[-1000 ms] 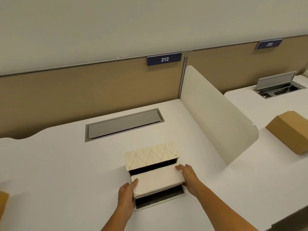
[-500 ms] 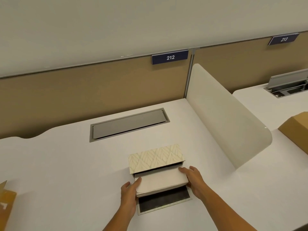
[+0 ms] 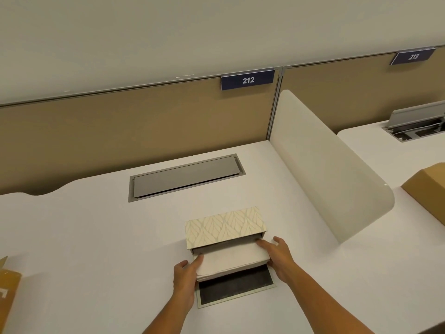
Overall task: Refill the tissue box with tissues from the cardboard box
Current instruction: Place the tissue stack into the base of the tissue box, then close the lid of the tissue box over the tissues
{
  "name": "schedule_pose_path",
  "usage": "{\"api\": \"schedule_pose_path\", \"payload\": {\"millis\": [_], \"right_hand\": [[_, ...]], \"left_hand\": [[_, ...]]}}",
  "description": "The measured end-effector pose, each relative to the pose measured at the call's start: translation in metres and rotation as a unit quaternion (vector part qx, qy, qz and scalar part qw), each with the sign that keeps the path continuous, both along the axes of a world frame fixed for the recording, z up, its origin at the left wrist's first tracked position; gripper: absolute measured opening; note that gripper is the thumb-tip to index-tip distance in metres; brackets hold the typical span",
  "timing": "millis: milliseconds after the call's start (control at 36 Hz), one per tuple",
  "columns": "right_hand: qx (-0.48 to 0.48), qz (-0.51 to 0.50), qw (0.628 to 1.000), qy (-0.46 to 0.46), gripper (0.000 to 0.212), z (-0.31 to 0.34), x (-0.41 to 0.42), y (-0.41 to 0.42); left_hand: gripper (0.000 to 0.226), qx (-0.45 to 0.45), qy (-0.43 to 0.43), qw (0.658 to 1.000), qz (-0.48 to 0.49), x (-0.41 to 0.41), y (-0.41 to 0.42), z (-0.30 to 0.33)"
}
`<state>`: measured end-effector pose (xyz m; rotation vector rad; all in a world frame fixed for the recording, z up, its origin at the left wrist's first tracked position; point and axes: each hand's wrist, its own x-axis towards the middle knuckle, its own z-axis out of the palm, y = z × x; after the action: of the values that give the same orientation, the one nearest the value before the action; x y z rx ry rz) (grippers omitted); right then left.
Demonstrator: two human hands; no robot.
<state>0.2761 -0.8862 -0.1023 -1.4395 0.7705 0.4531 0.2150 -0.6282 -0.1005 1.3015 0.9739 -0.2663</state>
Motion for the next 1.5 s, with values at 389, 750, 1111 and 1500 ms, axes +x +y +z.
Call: {"api": "schedule_pose_path", "payload": {"millis": [389,750,1111,1500], "right_hand": [[-0.025,0.028,0.999,0.013,0.084,0.009,-0.004,0.000],[-0.115,0.014,0.988,-0.101,0.055,0.041,0.013,-0.014],[-0.231,0.317,0.900,-0.193,0.059,0.081,0.053,0.005],[-0.241,0.288,0.892,-0.251,0.046,0.066,0.019,-0.008]], "left_hand": [[0.075,0.128,0.000,0.986,-0.106,-0.001,0.003,0.011],[0.044,0.107,-0.130,0.983,-0.076,0.020,0.052,0.030],[0.050,0.204,-0.127,0.939,-0.245,0.051,0.037,0.052],[0.047,0.267,-0.199,0.911,-0.242,0.012,0.029,0.040]]}}
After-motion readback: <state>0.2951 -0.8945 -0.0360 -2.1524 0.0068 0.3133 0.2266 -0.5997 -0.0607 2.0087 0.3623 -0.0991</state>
